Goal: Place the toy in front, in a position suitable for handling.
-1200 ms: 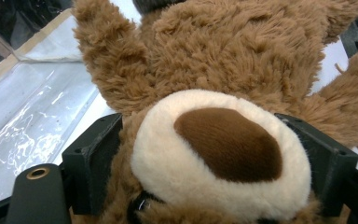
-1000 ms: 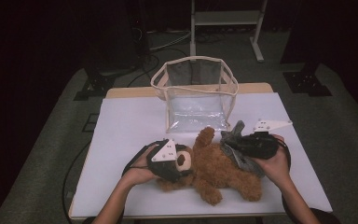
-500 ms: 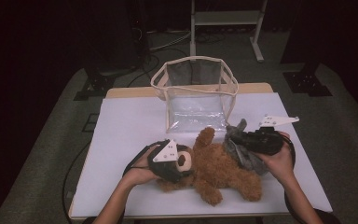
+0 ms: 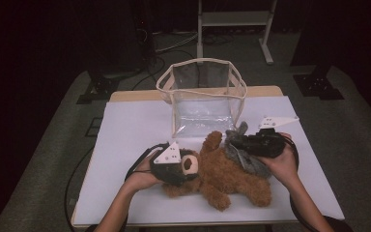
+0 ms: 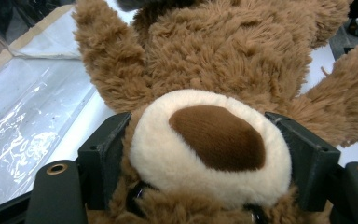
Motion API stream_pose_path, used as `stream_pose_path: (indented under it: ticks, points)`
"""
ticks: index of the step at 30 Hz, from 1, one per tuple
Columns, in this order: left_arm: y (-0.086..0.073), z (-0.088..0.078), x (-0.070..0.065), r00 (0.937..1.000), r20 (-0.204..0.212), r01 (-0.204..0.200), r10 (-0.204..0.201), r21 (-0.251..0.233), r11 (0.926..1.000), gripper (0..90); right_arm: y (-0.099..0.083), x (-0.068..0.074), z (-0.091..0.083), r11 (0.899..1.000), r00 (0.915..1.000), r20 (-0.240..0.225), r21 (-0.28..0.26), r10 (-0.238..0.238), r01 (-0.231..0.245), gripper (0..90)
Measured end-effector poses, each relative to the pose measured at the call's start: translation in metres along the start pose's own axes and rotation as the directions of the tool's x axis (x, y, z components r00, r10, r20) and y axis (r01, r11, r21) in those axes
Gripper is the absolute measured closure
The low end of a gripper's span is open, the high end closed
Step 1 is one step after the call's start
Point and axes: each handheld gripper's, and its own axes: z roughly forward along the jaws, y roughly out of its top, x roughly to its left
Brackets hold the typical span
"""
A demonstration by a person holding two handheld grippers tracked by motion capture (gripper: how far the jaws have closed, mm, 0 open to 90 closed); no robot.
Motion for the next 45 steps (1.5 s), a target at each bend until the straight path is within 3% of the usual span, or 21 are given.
stream_pose_path:
  ticks: [4,8,12,13,16,18,21,22,24,26,29,33,36,41,43,45]
  points:
    - [0.002,0.001,-0.004,0.9994,-0.003,-0.036,0.036,0.014,0.9993,25.9,0.017,0.017,0.026,0.998,0.9970,-0.062,0.028,-0.047,0.049,67.9]
    - [0.001,-0.001,-0.003,0.9996,0.003,-0.027,0.027,0.006,0.9996,25.9,0.018,0.020,0.049,0.993,0.9967,-0.043,0.091,-0.069,0.072,67.7]
    - [0.000,-0.006,0.000,0.9996,0.017,-0.022,0.022,0.000,0.9998,25.8,0.010,0.004,0.045,0.995,0.9998,0.011,0.095,-0.015,0.014,67.9]
    - [0.000,-0.007,0.001,0.9996,0.019,-0.020,0.020,0.000,0.9998,25.8,0.005,-0.005,0.039,0.996,0.9995,0.009,0.082,0.031,-0.032,67.9]
    - [-0.001,-0.007,0.001,0.9994,0.030,-0.016,0.016,-0.011,0.9998,25.8,0.003,-0.006,0.035,0.996,0.9988,-0.010,0.071,0.048,-0.047,67.9]
    - [-0.001,-0.004,0.000,0.9993,0.031,-0.019,0.020,-0.008,0.9998,25.9,0.007,0.004,0.031,0.998,0.9997,-0.014,0.067,0.018,-0.017,68.0]
    - [0.001,-0.002,-0.003,0.9990,0.026,-0.037,0.037,0.001,0.9993,26.4,0.016,0.022,0.032,0.998,0.9977,-0.058,0.051,-0.033,0.036,67.9]
    - [0.001,-0.002,-0.004,0.9989,0.028,-0.037,0.037,-0.002,0.9993,26.4,0.018,0.031,0.037,0.995,0.9959,-0.053,0.061,-0.073,0.076,67.6]
    - [0.001,-0.002,-0.005,0.9982,0.030,-0.053,0.053,0.001,0.9986,26.5,0.018,0.033,0.040,0.993,0.9952,-0.043,0.072,-0.087,0.090,67.5]
    - [0.001,-0.004,-0.005,0.9976,0.034,-0.060,0.060,0.001,0.9982,26.6,0.015,0.032,0.048,0.992,0.9958,-0.026,0.093,-0.087,0.089,67.5]
    - [0.001,-0.007,-0.004,0.9979,0.041,-0.049,0.049,0.005,0.9988,26.6,0.008,0.015,0.048,0.993,0.9975,0.040,0.110,-0.059,0.054,67.6]
    - [0.000,-0.013,0.000,0.9980,0.050,-0.038,0.038,0.012,0.9992,26.4,0.002,0.001,0.039,0.994,0.9982,0.058,0.105,-0.014,0.008,67.9]
    - [0.000,-0.011,-0.001,0.9976,0.054,-0.044,0.044,0.006,0.9990,26.5,0.006,0.008,0.034,0.996,0.9988,0.043,0.092,-0.022,0.018,68.2]
    - [0.002,-0.003,-0.005,0.9986,0.029,-0.045,0.045,0.008,0.9989,26.9,0.016,0.036,0.039,0.995,0.9948,-0.074,0.064,-0.070,0.075,68.2]
    - [0.002,-0.004,-0.005,0.9981,0.025,-0.056,0.056,0.016,0.9983,26.8,0.016,0.043,0.046,0.989,0.9917,-0.068,0.092,-0.109,0.115,68.1]
    - [0.003,-0.007,-0.004,0.9984,0.018,-0.054,0.053,0.013,0.9985,26.8,0.012,0.039,0.050,0.989,0.9929,-0.064,0.099,-0.100,0.106,68.1]
